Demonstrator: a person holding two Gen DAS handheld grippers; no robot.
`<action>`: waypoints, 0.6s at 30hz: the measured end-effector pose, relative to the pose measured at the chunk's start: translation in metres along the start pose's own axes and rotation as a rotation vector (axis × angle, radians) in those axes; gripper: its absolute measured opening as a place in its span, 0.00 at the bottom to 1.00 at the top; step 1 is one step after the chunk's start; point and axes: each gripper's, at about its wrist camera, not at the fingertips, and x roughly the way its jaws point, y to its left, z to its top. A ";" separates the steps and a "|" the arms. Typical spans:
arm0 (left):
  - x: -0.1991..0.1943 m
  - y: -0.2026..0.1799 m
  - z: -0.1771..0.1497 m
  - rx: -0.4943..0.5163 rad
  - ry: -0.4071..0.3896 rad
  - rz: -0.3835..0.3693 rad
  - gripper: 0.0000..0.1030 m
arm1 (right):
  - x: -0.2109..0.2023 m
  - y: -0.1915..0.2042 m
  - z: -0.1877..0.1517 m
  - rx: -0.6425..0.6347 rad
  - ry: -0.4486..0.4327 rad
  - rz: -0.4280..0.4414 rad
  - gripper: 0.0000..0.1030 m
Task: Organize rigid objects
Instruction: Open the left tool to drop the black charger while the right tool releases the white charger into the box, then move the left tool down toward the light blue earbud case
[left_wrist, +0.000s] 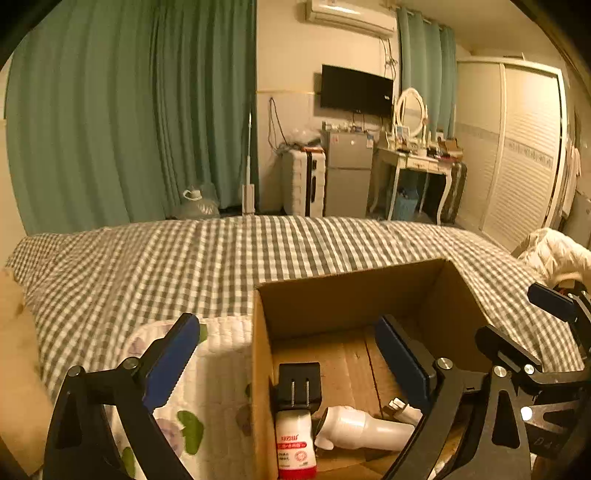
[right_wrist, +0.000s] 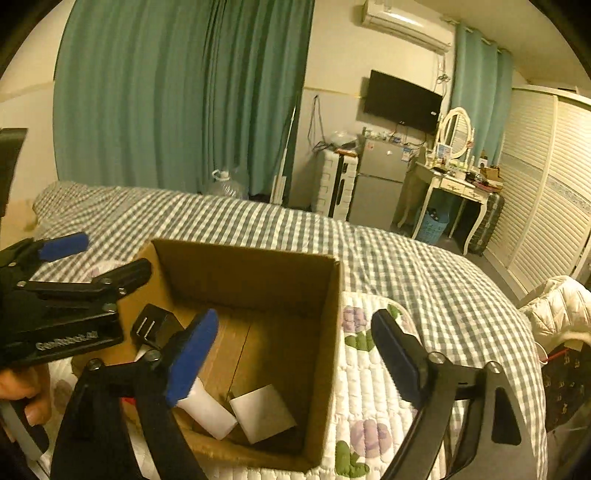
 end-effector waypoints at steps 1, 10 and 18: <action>-0.006 0.002 0.001 -0.005 -0.008 0.006 0.98 | -0.004 -0.001 -0.001 0.002 -0.005 -0.002 0.87; -0.069 0.011 0.010 -0.041 -0.113 0.019 0.99 | -0.052 -0.007 -0.002 0.006 -0.060 0.009 1.00; -0.123 0.006 0.007 -0.030 -0.172 0.000 1.00 | -0.102 -0.005 -0.003 0.009 -0.113 0.026 1.00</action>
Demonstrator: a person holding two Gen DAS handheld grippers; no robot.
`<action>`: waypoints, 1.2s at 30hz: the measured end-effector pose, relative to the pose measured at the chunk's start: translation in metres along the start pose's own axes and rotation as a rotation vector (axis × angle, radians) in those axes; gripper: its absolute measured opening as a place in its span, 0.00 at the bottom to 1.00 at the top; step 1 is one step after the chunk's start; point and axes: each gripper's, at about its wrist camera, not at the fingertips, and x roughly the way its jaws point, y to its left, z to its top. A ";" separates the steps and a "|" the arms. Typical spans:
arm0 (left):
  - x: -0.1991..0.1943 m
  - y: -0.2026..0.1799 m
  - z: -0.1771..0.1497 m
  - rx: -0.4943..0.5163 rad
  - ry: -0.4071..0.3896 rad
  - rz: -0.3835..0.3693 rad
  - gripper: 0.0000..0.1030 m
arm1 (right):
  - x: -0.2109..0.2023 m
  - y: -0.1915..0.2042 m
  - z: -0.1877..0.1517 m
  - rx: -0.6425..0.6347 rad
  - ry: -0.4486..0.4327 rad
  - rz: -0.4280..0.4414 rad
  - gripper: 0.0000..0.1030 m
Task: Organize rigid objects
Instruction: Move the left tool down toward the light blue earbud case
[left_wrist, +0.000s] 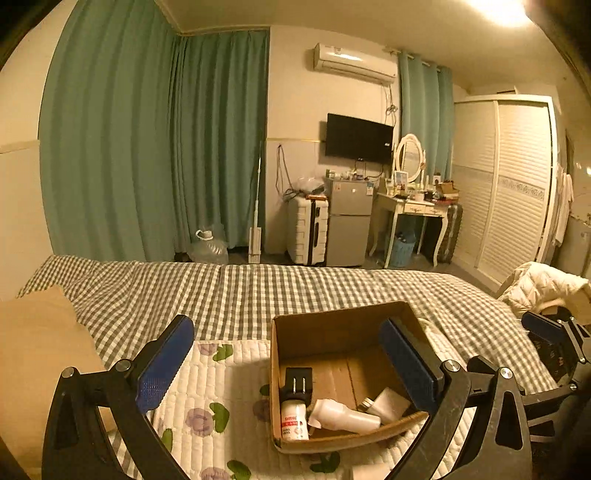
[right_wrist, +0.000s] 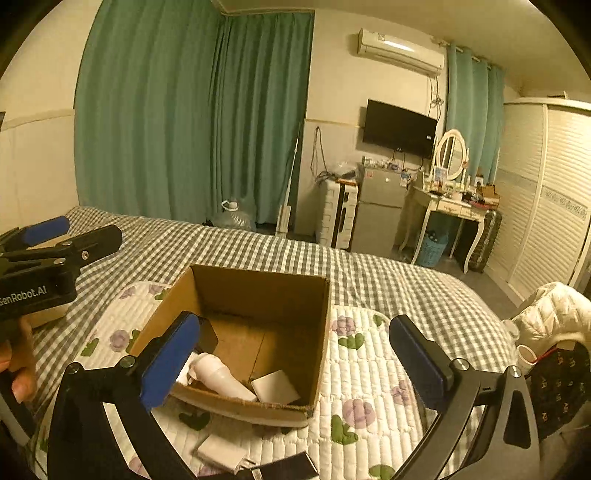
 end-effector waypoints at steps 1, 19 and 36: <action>-0.005 -0.001 0.000 -0.001 -0.004 -0.003 1.00 | -0.007 0.001 0.000 -0.002 -0.005 -0.006 1.00; -0.082 -0.006 -0.018 -0.003 -0.048 -0.035 1.00 | -0.090 0.006 -0.019 -0.021 -0.054 -0.046 1.00; -0.040 -0.043 -0.091 0.024 0.156 -0.082 1.00 | -0.069 -0.019 -0.089 -0.022 0.090 -0.052 1.00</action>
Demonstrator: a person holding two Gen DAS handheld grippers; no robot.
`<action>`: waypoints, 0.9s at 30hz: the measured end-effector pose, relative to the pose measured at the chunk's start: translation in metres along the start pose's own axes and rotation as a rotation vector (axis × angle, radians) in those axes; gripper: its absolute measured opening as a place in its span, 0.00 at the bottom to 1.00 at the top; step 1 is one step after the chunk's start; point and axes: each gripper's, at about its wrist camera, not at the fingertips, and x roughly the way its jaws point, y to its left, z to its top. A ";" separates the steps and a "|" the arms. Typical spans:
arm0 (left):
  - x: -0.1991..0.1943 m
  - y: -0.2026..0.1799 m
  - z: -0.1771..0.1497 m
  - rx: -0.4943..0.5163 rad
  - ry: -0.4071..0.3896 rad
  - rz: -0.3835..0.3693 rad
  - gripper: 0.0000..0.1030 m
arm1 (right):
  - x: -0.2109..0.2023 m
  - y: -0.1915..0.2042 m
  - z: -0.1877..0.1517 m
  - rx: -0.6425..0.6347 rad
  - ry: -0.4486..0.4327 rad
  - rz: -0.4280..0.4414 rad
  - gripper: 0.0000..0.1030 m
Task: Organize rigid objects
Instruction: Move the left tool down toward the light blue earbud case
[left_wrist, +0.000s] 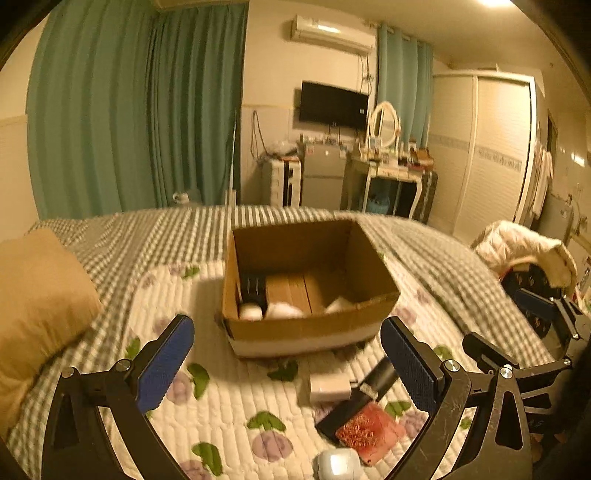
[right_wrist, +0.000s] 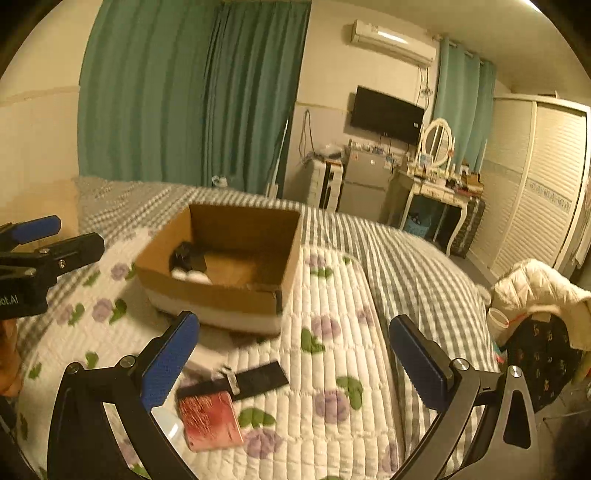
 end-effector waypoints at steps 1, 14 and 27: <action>0.003 -0.001 -0.005 -0.004 0.012 -0.002 1.00 | 0.004 -0.001 -0.005 -0.004 0.015 0.001 1.00; 0.058 -0.023 -0.101 0.015 0.315 -0.038 1.00 | 0.049 -0.008 -0.068 0.026 0.171 0.029 1.00; 0.080 -0.027 -0.143 0.120 0.434 0.034 0.74 | 0.073 -0.002 -0.110 0.053 0.301 0.096 1.00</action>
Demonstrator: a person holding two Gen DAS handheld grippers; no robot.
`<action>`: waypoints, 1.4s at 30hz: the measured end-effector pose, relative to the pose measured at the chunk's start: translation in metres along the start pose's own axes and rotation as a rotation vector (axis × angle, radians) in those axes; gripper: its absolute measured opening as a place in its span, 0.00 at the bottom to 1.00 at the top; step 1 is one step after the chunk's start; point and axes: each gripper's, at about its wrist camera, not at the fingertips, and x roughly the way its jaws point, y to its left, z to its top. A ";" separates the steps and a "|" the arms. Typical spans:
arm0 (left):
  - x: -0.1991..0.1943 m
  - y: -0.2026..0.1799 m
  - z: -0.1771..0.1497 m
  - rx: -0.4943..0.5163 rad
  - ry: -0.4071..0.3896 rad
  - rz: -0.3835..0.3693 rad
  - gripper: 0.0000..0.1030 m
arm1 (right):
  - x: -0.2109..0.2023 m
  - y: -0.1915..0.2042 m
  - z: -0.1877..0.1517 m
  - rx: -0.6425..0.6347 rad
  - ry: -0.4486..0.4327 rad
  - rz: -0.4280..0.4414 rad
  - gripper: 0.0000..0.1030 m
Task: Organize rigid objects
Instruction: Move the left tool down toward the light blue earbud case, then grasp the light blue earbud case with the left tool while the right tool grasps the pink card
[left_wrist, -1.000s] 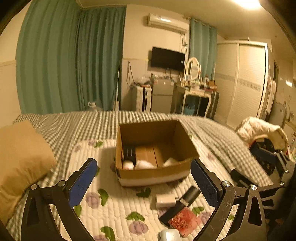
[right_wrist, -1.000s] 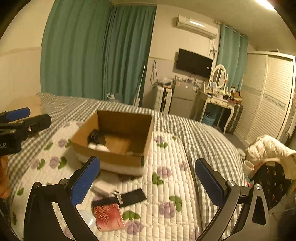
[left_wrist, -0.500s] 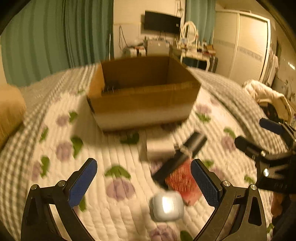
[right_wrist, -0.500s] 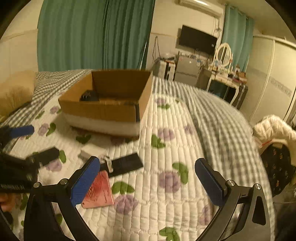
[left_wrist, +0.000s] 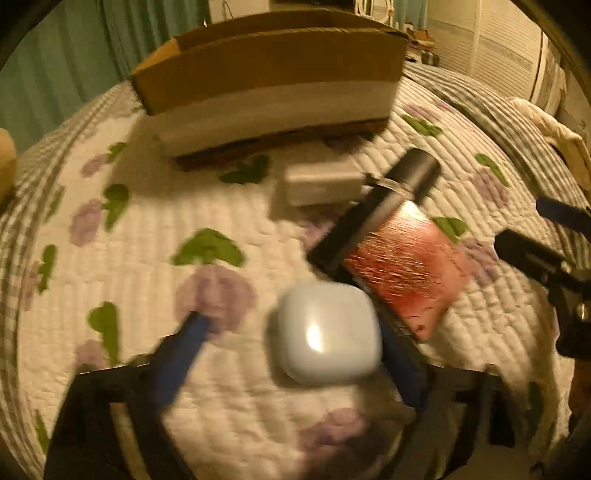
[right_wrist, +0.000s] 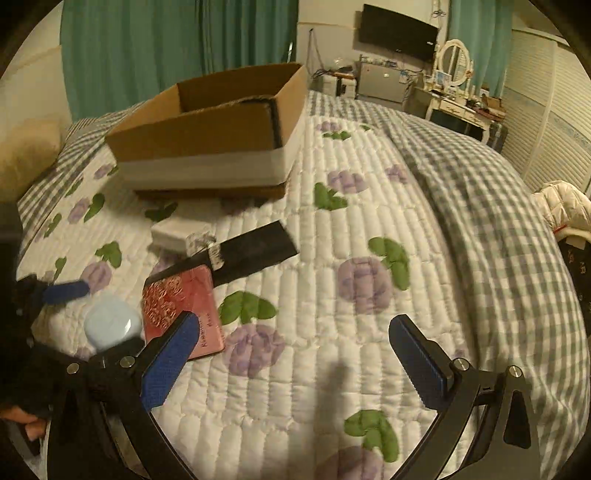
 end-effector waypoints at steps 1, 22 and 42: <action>-0.003 0.005 -0.001 -0.002 -0.011 0.007 0.61 | 0.003 0.003 -0.001 -0.006 0.007 0.008 1.00; -0.008 0.038 -0.003 -0.010 -0.049 -0.045 0.20 | 0.054 0.066 -0.005 -0.118 0.126 0.089 0.69; 0.019 0.056 0.020 -0.033 -0.062 0.030 0.64 | 0.039 0.063 -0.017 -0.102 0.123 0.112 0.68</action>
